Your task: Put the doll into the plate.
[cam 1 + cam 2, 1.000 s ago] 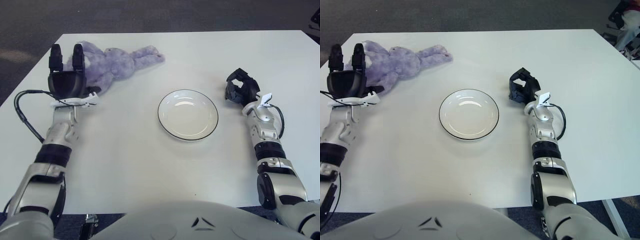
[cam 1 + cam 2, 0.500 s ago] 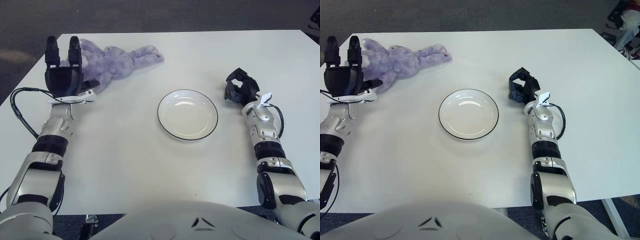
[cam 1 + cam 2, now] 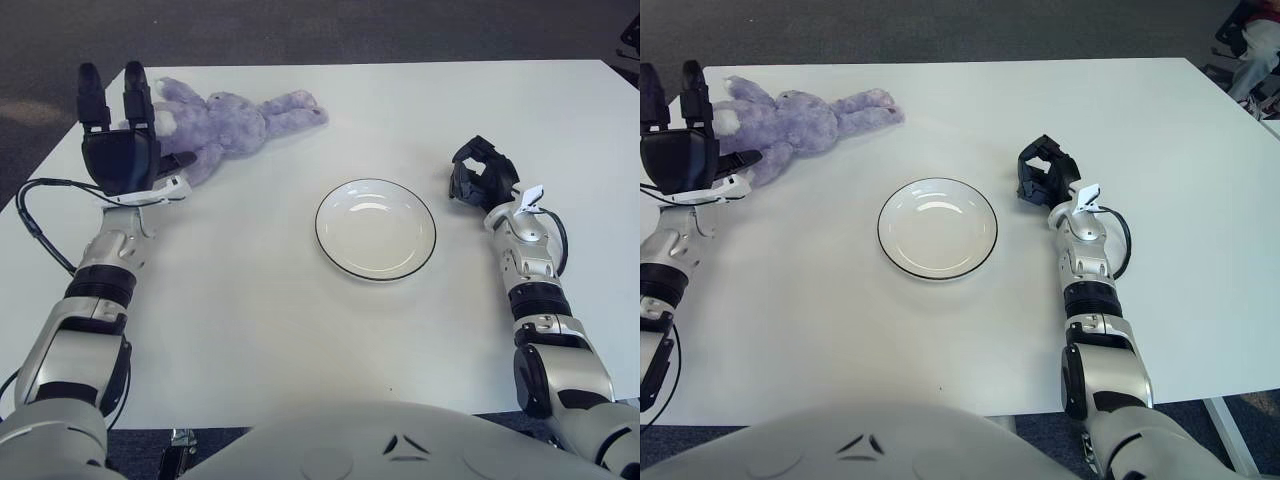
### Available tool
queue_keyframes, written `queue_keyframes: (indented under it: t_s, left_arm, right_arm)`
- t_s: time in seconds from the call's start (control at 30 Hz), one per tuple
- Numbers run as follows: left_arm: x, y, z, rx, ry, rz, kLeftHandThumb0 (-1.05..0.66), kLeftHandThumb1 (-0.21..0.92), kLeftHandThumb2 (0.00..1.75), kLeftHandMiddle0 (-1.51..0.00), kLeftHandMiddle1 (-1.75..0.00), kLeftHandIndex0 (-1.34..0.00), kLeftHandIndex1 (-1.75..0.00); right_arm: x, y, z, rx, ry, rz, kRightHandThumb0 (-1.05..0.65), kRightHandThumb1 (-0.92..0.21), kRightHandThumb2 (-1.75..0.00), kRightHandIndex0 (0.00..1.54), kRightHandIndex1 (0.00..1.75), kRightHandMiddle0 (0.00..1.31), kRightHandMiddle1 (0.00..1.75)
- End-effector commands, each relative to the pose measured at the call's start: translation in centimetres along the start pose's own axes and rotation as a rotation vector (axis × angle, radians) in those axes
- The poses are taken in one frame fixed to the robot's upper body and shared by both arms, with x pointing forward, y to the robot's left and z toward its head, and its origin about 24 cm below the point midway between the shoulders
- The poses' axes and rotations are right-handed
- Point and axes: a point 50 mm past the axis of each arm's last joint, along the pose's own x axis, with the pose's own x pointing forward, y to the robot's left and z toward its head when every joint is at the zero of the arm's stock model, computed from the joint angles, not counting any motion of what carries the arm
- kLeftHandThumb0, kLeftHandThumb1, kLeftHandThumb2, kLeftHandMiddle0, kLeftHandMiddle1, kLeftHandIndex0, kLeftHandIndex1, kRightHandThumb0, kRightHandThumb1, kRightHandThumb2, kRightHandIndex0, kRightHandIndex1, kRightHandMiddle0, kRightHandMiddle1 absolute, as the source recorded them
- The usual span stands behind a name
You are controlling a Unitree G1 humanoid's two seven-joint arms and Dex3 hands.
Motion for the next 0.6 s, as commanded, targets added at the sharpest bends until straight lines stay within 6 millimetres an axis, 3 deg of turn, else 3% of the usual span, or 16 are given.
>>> queue_keyframes:
  t_s: [0.0, 0.4, 0.57]
  left_arm:
    - [1.05, 0.62, 0.10, 0.022, -0.008, 0.040, -0.91, 0.81, 0.04, 0.00, 0.00, 0.00, -0.13]
    - [1.48, 0.94, 0.31, -0.003, 0.003, -0.012, -0.90, 0.79, 0.03, 0.00, 0.00, 0.00, -0.13]
    - [2.00, 1.02, 0.01, -0.026, 0.004, -0.100, -0.97, 0.81, 0.05, 0.00, 0.00, 0.00, -0.03]
  right_arm:
    - [-2.18, 0.74, -5.06, 0.037, 0.241, 0.004, -0.41, -0.55, -1.02, 0.99, 1.75, 0.43, 1.75]
    - [-2.12, 0.72, -5.06, 0.046, 0.243, 0.004, -0.41, -0.56, -1.01, 0.97, 1.75, 0.43, 1.75]
    - [-2.11, 0.71, -5.11, 0.046, 0.245, 0.002, -0.41, -0.56, -1.01, 0.95, 1.75, 0.42, 1.75]
